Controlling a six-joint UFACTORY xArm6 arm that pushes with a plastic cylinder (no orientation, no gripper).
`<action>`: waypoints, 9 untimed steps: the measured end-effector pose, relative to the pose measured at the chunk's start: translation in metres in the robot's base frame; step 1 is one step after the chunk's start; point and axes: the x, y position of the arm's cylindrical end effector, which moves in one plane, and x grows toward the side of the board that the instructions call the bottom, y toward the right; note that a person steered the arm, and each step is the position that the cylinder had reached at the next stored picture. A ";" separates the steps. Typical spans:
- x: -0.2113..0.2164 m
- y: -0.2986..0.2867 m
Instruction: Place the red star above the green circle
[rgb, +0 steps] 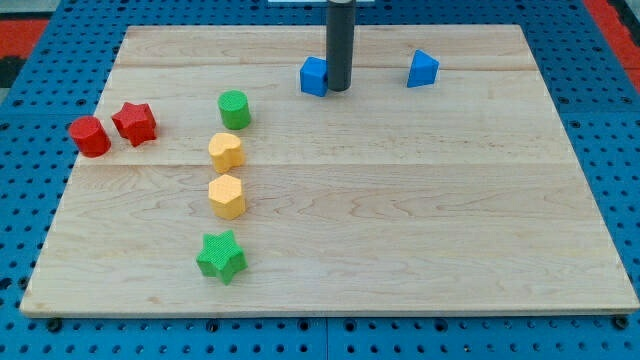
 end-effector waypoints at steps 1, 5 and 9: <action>-0.020 0.000; 0.098 -0.042; 0.088 -0.170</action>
